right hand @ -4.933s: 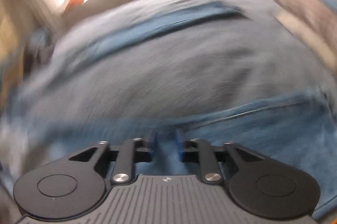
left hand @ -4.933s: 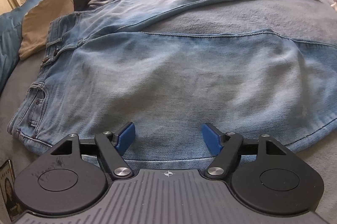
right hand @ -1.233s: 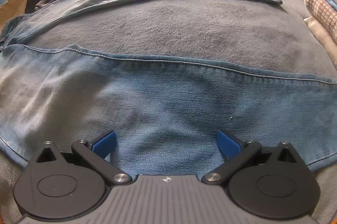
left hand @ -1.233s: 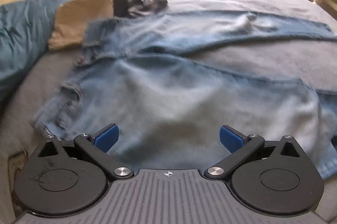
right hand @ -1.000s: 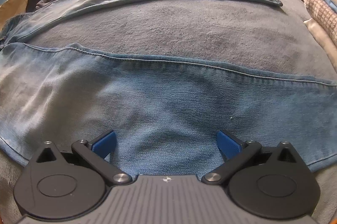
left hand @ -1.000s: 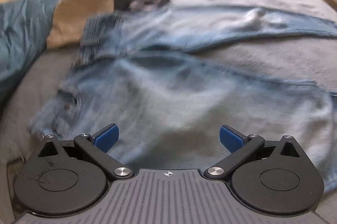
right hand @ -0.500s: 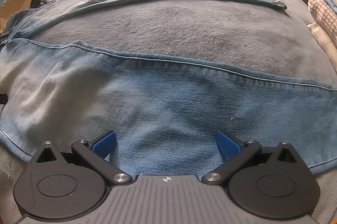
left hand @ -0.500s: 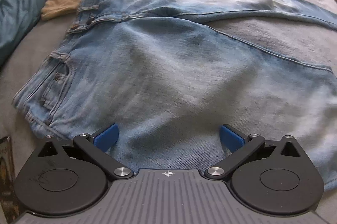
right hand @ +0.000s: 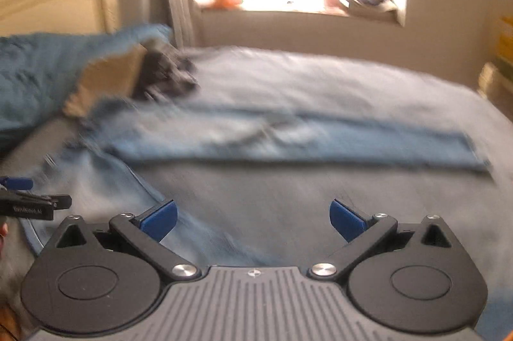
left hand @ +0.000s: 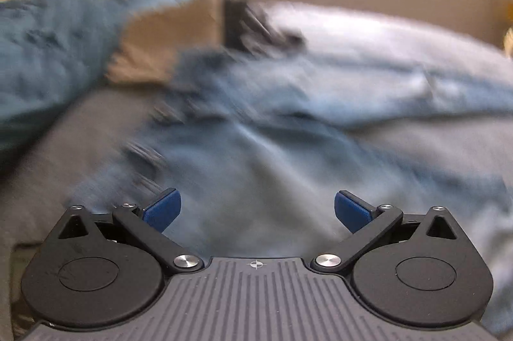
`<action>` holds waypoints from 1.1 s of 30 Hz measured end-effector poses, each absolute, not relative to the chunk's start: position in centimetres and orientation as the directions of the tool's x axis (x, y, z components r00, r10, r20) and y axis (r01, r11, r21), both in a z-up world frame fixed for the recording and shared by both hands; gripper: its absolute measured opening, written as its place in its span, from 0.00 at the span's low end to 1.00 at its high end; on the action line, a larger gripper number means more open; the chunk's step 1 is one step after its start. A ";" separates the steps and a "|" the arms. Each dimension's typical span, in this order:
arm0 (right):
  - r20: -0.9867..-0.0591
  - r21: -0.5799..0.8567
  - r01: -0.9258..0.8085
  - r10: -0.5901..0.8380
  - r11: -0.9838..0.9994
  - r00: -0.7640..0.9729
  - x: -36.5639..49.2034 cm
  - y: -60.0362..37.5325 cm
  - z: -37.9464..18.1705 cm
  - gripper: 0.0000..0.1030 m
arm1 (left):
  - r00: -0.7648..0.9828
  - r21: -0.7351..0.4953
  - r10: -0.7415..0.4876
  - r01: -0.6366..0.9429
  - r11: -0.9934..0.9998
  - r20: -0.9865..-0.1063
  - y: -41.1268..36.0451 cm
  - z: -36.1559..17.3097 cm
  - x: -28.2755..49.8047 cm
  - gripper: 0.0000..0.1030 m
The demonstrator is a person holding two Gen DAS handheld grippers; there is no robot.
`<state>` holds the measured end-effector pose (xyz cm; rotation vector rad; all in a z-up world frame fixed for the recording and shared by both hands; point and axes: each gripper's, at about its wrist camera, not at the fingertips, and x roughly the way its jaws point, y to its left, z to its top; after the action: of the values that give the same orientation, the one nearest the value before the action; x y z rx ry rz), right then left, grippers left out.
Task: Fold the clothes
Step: 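Lift both grippers off the jeans and move toward the waistband, then pinch the jeans waistband at the fly with the left gripper while the right gripper pinches beside it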
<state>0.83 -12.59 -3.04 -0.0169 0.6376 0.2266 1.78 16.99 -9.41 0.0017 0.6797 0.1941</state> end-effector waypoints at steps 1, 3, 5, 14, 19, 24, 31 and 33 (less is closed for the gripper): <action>-0.581 0.068 -0.242 0.236 0.968 0.779 1.9 -12.0 -2.4 1.00 | 0.775 0.048 0.210 -0.227 0.973 -0.596 18.0 -9.2 1.7 1.00; -0.555 0.114 -0.310 0.319 0.944 0.768 4.0 -10.5 -1.0 1.00 | 0.787 -0.010 0.268 -0.329 0.944 -0.556 20.3 -9.1 1.8 0.97; -0.527 0.153 -0.382 0.402 0.912 0.749 5.9 -8.6 0.3 1.00 | 0.772 -0.061 0.303 -0.403 0.913 -0.559 22.3 -9.4 2.1 0.94; -0.518 0.173 -0.691 0.662 0.701 0.542 12.8 4.8 2.1 0.86 | 0.718 -0.119 0.346 -0.510 0.852 -0.604 27.6 -11.4 2.1 0.60; -0.609 0.160 -0.792 0.691 0.589 0.390 15.2 13.7 -1.1 0.61 | 0.723 -0.109 0.323 -0.481 0.870 -0.611 28.8 -12.2 1.8 0.50; -0.713 0.158 -0.858 0.658 0.489 0.244 16.9 21.4 -5.4 0.44 | 0.716 -0.091 0.308 -0.459 0.884 -0.626 29.6 -13.4 2.2 0.28; -0.836 0.070 -0.906 0.521 0.417 0.175 16.6 27.8 -9.4 0.37 | 0.723 -0.068 0.297 -0.429 0.901 -0.624 30.0 -14.3 2.7 0.22; -0.861 0.059 -0.916 0.485 0.396 0.155 16.5 28.4 -10.3 0.38 | 0.725 -0.067 0.294 -0.424 0.903 -0.623 30.1 -14.4 2.7 0.22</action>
<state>16.46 28.38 -10.30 -0.5560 0.9493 1.0812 2.67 30.06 -14.42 -0.2108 0.6484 0.3989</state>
